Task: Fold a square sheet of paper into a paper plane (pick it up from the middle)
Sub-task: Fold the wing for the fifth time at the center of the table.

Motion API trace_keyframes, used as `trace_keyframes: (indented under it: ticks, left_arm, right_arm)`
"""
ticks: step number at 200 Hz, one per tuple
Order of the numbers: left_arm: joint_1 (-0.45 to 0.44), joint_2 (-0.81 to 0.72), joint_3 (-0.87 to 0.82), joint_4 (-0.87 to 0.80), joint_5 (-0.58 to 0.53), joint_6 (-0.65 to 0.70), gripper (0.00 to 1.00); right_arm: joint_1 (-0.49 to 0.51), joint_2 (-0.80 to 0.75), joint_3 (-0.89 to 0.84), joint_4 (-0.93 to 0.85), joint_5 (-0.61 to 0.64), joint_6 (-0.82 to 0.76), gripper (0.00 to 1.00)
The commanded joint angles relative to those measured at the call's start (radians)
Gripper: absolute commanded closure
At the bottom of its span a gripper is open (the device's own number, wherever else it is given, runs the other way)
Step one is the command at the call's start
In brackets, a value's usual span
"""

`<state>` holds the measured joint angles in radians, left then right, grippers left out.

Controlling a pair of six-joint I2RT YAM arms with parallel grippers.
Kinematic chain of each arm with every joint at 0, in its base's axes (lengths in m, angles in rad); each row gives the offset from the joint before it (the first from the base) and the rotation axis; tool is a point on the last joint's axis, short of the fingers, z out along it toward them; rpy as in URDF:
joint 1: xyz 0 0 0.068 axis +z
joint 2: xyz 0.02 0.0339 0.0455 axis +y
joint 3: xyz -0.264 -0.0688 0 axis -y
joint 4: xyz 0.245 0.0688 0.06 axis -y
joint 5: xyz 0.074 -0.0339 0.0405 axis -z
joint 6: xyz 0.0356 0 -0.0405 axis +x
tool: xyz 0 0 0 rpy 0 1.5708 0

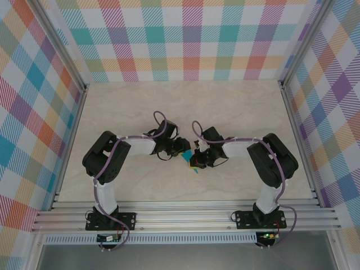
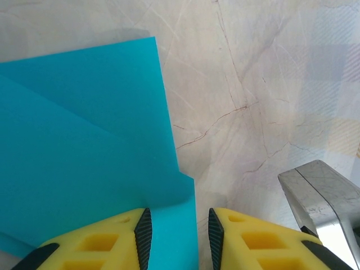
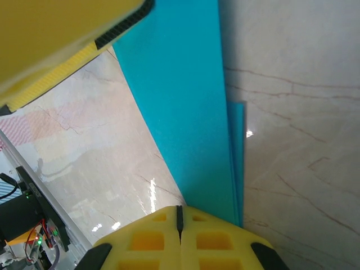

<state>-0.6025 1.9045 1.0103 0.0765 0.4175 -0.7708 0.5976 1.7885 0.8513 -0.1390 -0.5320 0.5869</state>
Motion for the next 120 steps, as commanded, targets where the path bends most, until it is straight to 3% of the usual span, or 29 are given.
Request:
trace_keyframes:
  ticks: [1,120]
  left_arm:
    - [0.003,0.044,-0.039,-0.081,-0.064,0.025,0.65]
    - [0.014,0.039,-0.039,-0.089,-0.063,0.034,0.65]
  right_arm:
    - [0.005,-0.034,-0.036,-0.092,0.027,-0.012,0.96]
    - [-0.011,-0.093,-0.145,-0.076,0.022,-0.031,0.95]
